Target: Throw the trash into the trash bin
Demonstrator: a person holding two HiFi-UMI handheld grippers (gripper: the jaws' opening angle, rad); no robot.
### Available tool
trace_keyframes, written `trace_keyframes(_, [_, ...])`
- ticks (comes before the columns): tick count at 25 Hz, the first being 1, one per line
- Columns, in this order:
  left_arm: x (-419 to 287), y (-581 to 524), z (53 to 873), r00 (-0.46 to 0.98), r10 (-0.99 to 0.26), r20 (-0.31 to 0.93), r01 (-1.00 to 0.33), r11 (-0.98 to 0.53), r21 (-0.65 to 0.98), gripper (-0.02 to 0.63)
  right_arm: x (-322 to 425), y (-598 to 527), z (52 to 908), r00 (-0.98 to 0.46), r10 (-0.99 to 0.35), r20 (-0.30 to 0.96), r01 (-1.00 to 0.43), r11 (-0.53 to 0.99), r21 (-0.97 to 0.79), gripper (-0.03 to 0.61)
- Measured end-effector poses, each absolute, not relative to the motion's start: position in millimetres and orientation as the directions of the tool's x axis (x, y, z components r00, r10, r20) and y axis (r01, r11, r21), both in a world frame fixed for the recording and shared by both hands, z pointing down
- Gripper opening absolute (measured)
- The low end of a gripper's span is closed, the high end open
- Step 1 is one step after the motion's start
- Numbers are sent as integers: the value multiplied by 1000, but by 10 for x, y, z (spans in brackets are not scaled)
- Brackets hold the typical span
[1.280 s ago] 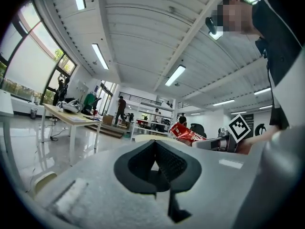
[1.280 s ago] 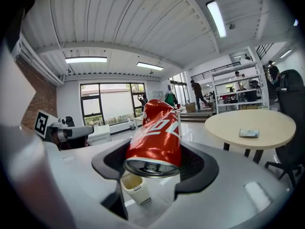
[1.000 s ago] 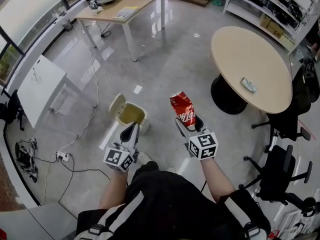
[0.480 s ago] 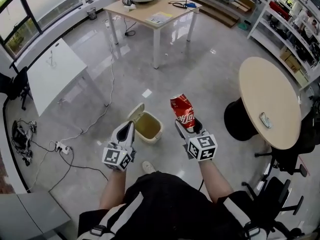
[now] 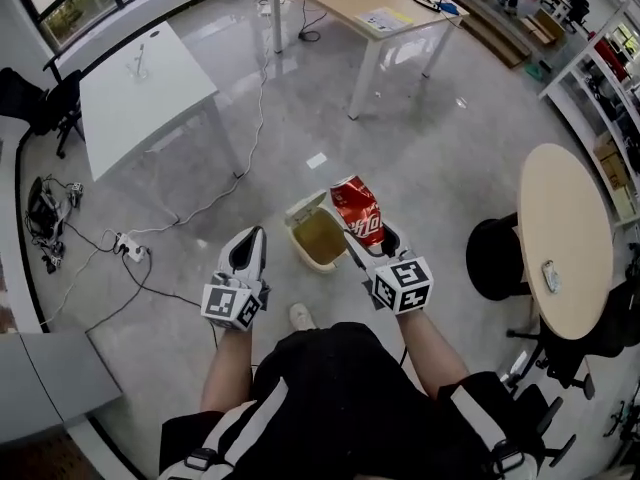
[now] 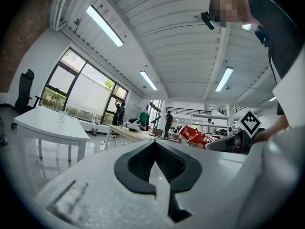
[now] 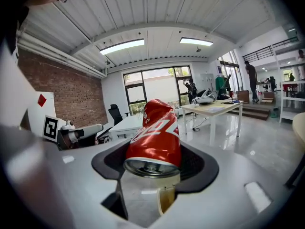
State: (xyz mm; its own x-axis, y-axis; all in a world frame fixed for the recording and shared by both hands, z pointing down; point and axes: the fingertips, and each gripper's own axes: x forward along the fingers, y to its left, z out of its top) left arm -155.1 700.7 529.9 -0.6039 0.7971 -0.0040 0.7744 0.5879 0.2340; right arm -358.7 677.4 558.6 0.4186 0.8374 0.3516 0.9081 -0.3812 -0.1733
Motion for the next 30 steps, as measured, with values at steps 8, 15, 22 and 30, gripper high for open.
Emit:
trace_keyframes(8, [-1410,7053,5452,-547,836,51,822,523,226,0,-3403,6994,5811,492,789,369,870,-438,-226,290])
trace_keyframes(15, [-1677,7160,5547,-501,862,82,845,467,261,0,-3584,7132,5970,534,737,415,845,-488,-221,290])
trace_keyframes(22, [-1989,7078,6051,-486,855,181,852,417,317,0,-3745,7093,6509,565,644,515,820,-508,-263,290])
trace_keyframes(30, [-2141,6930,6729,-483,818,312,857,371,357,0,-3785,6832,7328,566,516,643,813,-479,-331,290])
